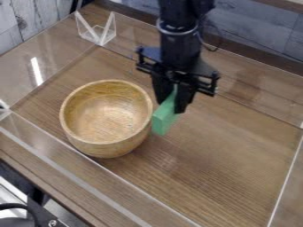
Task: Put green object into wooden bowl
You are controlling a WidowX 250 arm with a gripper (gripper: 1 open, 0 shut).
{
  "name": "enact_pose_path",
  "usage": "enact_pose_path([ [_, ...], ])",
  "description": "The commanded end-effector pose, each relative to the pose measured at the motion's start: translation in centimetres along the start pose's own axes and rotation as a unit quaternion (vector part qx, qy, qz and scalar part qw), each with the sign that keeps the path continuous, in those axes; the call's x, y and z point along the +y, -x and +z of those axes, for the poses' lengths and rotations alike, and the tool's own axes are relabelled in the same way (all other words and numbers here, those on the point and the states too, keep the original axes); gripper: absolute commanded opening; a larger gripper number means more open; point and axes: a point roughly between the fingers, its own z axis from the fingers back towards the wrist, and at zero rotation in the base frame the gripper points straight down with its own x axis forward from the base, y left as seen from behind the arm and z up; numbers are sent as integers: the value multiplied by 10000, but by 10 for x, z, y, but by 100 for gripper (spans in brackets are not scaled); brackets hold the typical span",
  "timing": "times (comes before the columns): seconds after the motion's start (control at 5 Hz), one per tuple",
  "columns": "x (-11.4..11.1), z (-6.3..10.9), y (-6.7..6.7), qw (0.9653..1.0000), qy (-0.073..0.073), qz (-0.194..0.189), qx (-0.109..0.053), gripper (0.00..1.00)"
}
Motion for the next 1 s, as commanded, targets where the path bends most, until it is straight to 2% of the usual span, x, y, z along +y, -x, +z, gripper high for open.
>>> enact_pose_path([
  [0.0, -6, 25, -11, 9995, 18, 77, -296, 0],
  [0.4, -29, 21, -17, 9986, 32, 444, -290, 0],
  [0.6, -41, 34, -8, 9992, 82, 296, -266, 0],
  [0.8, -44, 51, 0, 9994, 138, 187, -253, 0],
])
